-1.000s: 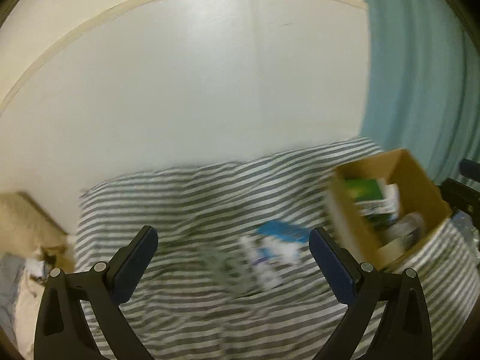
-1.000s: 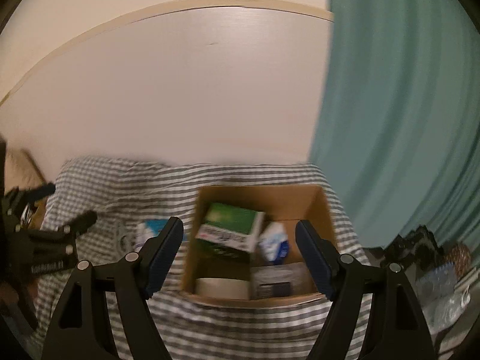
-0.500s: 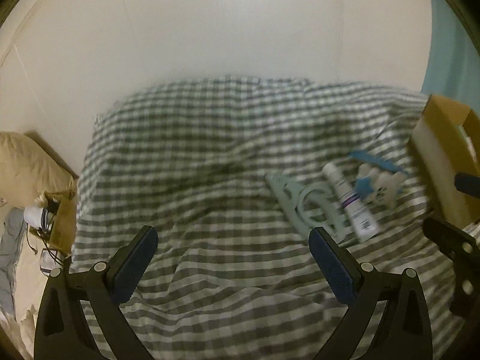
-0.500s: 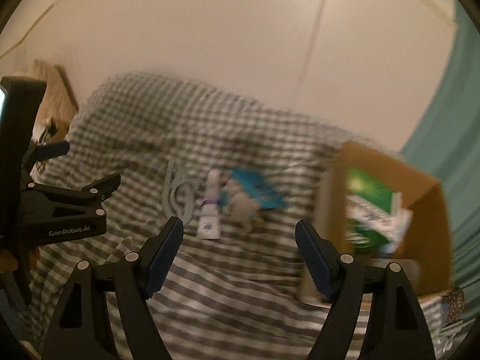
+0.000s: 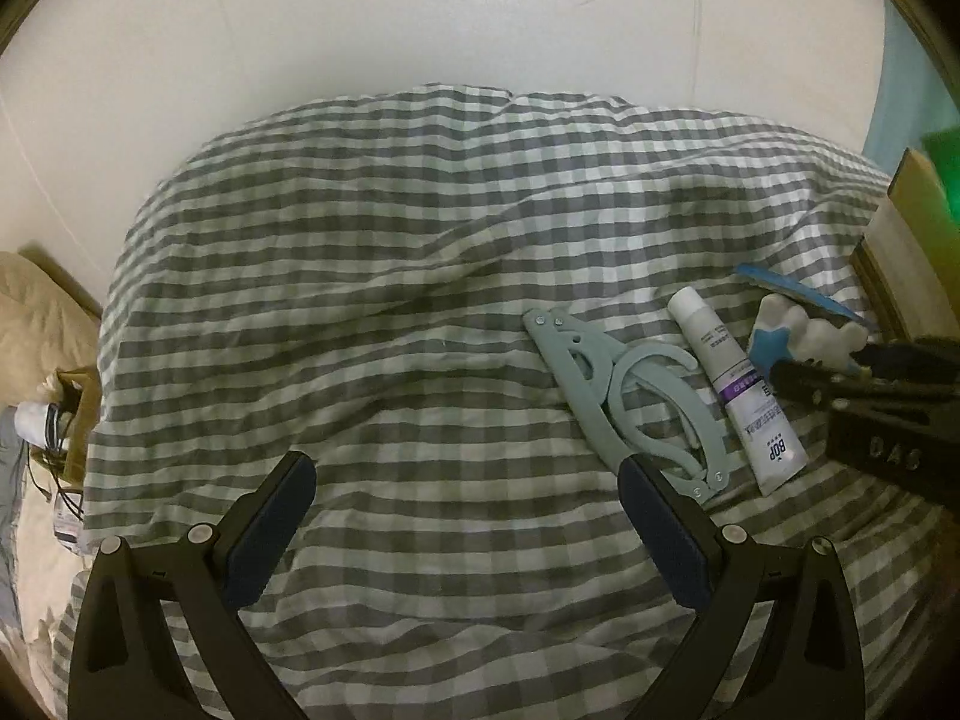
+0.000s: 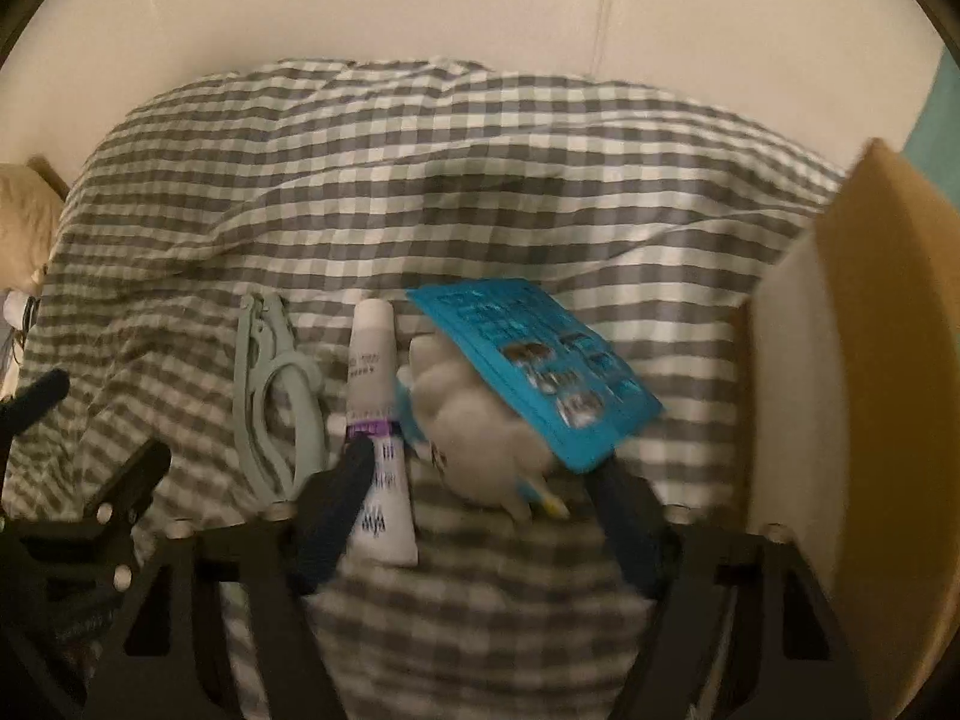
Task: Organize objects
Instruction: 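Grasp the white plush toy with the right gripper, then grasp the grey plastic hanger with the left gripper while the right gripper holds the plush toy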
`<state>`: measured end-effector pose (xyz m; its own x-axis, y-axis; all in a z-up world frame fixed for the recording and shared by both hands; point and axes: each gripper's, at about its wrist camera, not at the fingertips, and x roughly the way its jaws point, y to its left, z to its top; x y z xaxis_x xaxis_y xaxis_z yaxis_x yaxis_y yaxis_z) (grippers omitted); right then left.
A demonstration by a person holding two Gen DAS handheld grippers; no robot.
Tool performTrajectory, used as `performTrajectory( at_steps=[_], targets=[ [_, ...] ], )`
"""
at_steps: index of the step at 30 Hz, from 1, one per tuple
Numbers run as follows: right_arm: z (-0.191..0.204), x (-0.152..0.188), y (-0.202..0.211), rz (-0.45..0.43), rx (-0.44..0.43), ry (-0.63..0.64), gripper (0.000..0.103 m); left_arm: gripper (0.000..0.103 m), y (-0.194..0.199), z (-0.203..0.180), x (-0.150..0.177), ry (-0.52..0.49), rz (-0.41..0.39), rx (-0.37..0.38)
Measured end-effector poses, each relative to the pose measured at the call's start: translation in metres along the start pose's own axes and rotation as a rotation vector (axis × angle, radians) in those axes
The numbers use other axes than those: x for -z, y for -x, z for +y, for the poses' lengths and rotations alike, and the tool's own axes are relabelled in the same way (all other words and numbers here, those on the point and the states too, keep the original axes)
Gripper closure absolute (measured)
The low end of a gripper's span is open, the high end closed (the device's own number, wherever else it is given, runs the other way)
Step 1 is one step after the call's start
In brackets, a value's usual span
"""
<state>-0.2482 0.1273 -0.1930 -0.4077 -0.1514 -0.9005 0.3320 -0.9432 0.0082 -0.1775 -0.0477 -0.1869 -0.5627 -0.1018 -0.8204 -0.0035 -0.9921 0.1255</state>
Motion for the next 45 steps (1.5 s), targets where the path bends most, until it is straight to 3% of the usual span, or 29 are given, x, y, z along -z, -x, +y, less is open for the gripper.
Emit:
performTrajectory(
  at_steps=[4, 9, 15, 18, 21, 26, 32, 33, 34, 35, 39, 45],
  targets=[
    [-0.002, 0.009, 0.001, -0.020, -0.019, -0.003, 0.064, 0.000, -0.004, -0.004, -0.001, 0.006, 0.012, 0.020],
    [-0.011, 0.017, 0.034, -0.134, -0.018, -0.040, 0.064, 0.000, -0.009, -0.021, -0.004, -0.009, 0.027, 0.052],
    [-0.021, 0.023, 0.047, -0.179, -0.013, -0.051, 0.064, 0.000, -0.026, -0.045, -0.010, 0.022, 0.064, 0.146],
    [-0.016, 0.020, 0.045, -0.183, -0.011, -0.043, 0.064, 0.000, -0.040, -0.058, -0.008, -0.021, 0.099, 0.090],
    [-0.016, 0.018, 0.042, -0.184, -0.018, -0.041, 0.064, 0.003, -0.047, -0.062, -0.010, -0.031, 0.110, 0.098],
    [-0.017, 0.021, 0.042, -0.175, -0.021, -0.035, 0.064, 0.025, -0.060, -0.069, -0.016, -0.059, 0.129, 0.137],
    [-0.016, 0.027, 0.045, -0.173, -0.030, -0.026, 0.064, 0.039, -0.041, -0.065, -0.008, -0.067, 0.125, 0.154],
    [-0.016, 0.028, 0.046, -0.168, -0.033, -0.026, 0.064, 0.048, -0.034, -0.062, -0.007, -0.066, 0.124, 0.160],
    [-0.016, 0.029, 0.049, -0.163, -0.039, -0.026, 0.064, 0.073, -0.027, -0.059, -0.005, -0.066, 0.118, 0.170],
    [-0.015, 0.030, 0.052, -0.163, -0.043, -0.023, 0.064, 0.084, -0.020, -0.056, -0.004, -0.065, 0.114, 0.190],
    [-0.011, 0.037, 0.078, -0.180, -0.038, 0.008, 0.064, 0.093, 0.005, -0.043, 0.003, -0.069, 0.099, 0.183],
    [-0.012, 0.058, 0.115, -0.198, -0.035, 0.045, 0.064, 0.093, 0.035, -0.021, 0.012, -0.044, 0.087, 0.181]
  ],
)
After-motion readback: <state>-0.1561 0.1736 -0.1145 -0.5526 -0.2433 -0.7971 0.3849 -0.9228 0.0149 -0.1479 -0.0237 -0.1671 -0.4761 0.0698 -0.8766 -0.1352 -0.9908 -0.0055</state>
